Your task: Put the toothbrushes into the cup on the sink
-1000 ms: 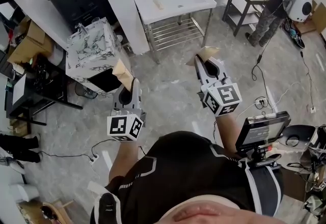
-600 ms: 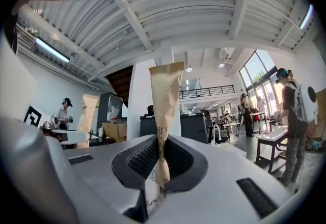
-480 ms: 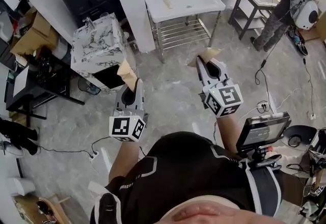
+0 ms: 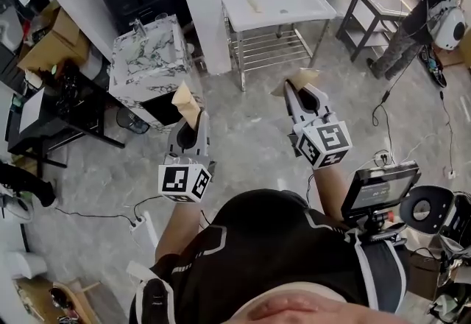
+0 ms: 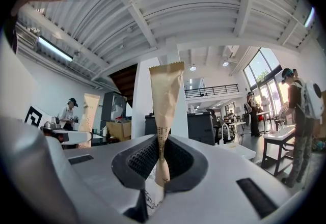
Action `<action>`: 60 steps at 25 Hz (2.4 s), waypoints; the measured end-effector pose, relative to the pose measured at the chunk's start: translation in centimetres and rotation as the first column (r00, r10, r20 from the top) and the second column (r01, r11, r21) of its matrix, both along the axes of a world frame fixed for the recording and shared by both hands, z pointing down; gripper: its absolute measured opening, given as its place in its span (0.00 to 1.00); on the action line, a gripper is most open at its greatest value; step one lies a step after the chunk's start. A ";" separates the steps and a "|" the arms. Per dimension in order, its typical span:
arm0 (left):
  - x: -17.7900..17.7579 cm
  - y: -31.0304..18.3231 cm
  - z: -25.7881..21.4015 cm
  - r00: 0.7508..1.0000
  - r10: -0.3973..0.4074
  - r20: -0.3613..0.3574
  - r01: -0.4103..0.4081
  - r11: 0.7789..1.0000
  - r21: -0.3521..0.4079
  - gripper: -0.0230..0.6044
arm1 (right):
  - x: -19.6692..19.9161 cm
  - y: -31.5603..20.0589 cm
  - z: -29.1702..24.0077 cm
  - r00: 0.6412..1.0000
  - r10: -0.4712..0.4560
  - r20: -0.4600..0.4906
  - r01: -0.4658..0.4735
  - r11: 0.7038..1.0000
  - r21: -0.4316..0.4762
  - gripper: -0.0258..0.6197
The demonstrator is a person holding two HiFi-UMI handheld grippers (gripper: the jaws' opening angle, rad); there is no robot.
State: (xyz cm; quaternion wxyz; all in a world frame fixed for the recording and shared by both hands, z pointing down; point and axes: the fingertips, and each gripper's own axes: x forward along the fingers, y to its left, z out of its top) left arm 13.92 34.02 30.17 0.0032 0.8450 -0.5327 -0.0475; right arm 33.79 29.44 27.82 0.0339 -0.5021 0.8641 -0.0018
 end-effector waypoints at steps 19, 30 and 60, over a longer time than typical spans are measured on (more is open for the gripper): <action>-7.0 -1.9 1.5 0.999 -0.007 -0.032 0.006 1.000 -0.030 0.08 | -9.1 -3.2 1.4 0.997 -0.072 -0.010 0.072 0.997 -0.019 0.10; -10.6 -10.3 1.1 0.998 -0.059 -0.011 0.059 0.998 -0.033 0.08 | -13.9 -12.5 0.8 0.988 -0.153 -0.008 0.153 0.988 -0.008 0.10; -13.6 -29.4 1.4 0.993 -0.118 0.030 0.119 0.992 -0.041 0.08 | -15.2 -31.4 2.3 0.981 -0.189 0.049 0.190 0.982 -0.014 0.10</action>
